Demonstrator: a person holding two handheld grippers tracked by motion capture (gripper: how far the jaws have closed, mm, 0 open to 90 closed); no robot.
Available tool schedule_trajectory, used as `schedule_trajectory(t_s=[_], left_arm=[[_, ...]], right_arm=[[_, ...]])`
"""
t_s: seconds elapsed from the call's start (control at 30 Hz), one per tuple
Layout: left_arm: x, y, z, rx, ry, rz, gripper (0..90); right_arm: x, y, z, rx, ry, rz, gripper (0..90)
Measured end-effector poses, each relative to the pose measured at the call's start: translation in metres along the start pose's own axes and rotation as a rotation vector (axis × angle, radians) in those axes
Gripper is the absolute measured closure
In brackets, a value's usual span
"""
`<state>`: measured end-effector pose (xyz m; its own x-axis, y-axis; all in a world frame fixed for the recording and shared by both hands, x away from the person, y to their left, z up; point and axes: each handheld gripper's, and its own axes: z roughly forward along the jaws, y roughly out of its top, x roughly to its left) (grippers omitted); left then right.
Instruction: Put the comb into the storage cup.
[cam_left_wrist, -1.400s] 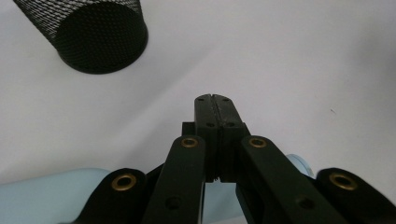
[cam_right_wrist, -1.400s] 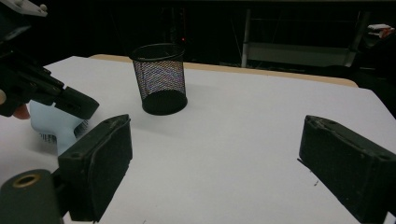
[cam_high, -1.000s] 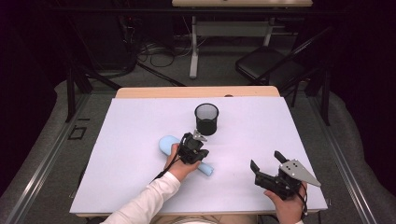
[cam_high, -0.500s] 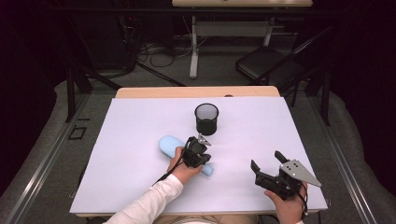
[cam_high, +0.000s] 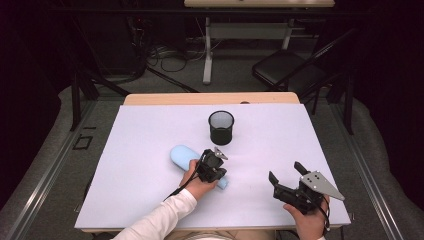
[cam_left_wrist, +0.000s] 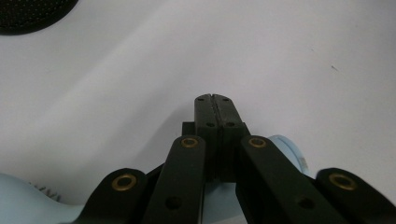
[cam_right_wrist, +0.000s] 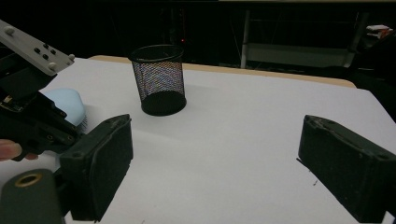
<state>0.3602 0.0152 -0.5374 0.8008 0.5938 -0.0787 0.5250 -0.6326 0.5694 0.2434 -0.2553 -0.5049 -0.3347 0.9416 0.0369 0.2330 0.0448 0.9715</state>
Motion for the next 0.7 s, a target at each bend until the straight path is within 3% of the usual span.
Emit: schedule_trajectory(t_s=[0.7], left_arm=[[-0.005,-0.028,-0.019,0.011,-0.027,0.047,90.0]], right_arm=[[0.000,0.000,0.000,0.001,0.000,0.004,10.2]])
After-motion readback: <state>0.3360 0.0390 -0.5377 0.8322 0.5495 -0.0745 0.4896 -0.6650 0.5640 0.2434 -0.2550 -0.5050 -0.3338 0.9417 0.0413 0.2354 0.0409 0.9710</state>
